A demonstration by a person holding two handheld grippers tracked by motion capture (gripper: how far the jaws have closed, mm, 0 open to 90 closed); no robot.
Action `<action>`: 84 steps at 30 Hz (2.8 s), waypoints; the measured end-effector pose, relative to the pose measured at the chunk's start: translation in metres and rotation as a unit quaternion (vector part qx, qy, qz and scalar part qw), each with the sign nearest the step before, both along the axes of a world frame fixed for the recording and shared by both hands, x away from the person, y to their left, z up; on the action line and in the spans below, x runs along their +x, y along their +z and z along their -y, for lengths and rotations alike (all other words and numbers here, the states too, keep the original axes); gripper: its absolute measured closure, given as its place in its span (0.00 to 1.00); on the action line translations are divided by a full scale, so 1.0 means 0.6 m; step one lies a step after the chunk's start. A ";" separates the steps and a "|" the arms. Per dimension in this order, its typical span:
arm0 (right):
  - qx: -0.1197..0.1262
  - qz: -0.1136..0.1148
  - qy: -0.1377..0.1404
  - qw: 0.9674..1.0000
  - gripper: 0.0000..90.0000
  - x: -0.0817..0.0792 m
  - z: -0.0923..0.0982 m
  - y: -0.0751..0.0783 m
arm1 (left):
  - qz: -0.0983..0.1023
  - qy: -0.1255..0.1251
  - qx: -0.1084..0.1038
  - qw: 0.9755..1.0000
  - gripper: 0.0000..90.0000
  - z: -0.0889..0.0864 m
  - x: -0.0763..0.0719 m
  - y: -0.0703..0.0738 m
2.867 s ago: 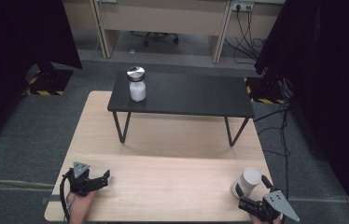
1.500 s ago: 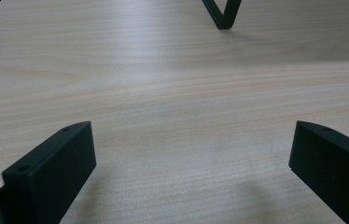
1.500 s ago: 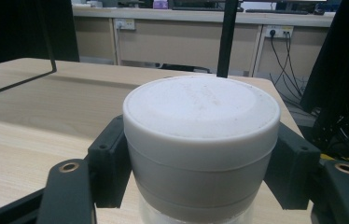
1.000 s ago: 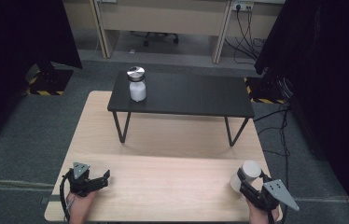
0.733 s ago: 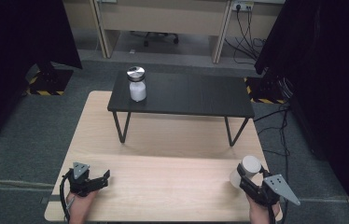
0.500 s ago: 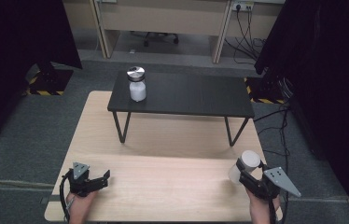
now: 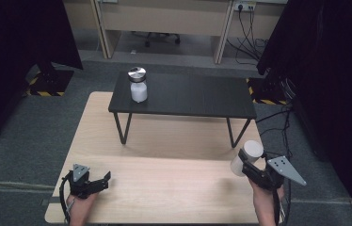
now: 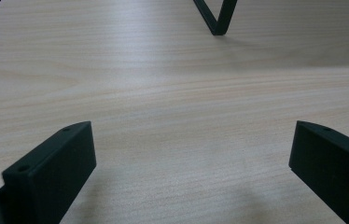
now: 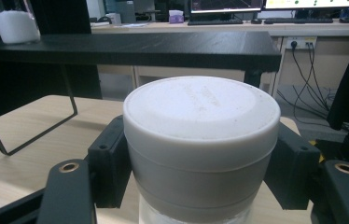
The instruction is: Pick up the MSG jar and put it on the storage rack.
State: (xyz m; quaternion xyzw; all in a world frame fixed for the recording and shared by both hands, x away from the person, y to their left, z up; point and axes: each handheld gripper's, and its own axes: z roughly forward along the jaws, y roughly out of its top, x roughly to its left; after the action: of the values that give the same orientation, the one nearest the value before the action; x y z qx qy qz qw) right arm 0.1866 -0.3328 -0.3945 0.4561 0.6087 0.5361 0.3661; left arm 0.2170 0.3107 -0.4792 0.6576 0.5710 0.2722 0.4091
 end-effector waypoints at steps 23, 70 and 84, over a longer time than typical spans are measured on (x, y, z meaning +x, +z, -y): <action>-0.005 0.022 -0.007 1.000 0.38 0.054 -0.002 0.065 | -0.001 -0.010 0.009 1.000 0.00 0.004 0.002 0.001; -0.020 0.052 0.014 0.998 0.38 0.148 -0.053 0.191 | -0.007 -0.008 0.006 1.000 0.00 0.003 0.006 0.002; -0.017 0.052 0.015 0.998 0.38 0.202 -0.066 0.186 | -0.007 -0.007 0.006 1.000 0.00 0.002 0.007 0.002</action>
State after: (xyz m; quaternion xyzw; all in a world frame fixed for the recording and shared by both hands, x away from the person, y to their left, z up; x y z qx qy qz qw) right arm 0.3078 -0.2933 -0.2828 0.4123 0.6042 0.5542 0.3972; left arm 0.2211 0.3095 -0.4777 0.6658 0.5679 0.2676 0.4031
